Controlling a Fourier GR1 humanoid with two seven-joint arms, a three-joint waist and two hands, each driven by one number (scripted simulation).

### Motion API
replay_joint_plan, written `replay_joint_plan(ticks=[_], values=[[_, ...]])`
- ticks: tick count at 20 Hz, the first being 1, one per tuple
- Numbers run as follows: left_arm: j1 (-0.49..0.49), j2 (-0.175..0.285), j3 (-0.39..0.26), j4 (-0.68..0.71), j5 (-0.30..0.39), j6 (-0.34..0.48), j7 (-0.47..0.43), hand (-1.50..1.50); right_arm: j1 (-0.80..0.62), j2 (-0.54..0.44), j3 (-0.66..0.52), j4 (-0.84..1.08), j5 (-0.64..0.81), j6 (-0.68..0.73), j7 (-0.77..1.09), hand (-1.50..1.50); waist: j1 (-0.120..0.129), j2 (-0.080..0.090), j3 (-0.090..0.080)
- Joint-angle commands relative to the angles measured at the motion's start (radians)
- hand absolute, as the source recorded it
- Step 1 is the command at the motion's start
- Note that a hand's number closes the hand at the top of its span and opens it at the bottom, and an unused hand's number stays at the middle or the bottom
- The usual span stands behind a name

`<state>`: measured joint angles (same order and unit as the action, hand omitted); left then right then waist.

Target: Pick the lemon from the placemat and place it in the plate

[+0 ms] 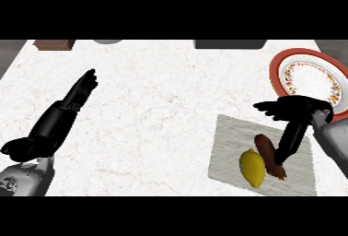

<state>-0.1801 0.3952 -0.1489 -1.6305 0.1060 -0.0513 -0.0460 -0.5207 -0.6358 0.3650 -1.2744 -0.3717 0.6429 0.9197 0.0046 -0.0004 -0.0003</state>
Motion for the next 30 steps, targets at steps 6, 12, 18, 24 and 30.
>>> replay_joint_plan(ticks=[6,12,18,24,30], values=[[0.079,0.009,0.034,-0.059,0.008,-0.06,-0.009,0.0,0.116,0.042,0.075,-0.099,0.008,0.026,0.119,-1.5,-0.002,-0.003,0.0],[-0.001,-0.012,0.07,-0.002,-0.011,-0.076,0.016,0.0,0.107,0.152,0.105,-0.052,0.064,-0.003,0.122,-1.5,-0.003,0.0,0.0],[0.007,-0.054,0.053,-0.039,-0.039,-0.058,0.048,0.0,0.149,0.13,0.131,-0.042,0.092,0.059,0.084,-1.5,-0.001,0.0,0.0],[0.014,-0.046,0.09,-0.012,-0.046,-0.078,0.014,0.0,0.183,0.151,0.151,-0.065,0.152,0.037,0.065,-1.5,-0.004,-0.001,0.0],[-0.019,-0.087,0.069,0.037,-0.083,-0.063,0.005,0.0,0.199,0.177,0.172,-0.112,0.277,0.041,-0.11,1.5,-0.006,0.002,0.0]])
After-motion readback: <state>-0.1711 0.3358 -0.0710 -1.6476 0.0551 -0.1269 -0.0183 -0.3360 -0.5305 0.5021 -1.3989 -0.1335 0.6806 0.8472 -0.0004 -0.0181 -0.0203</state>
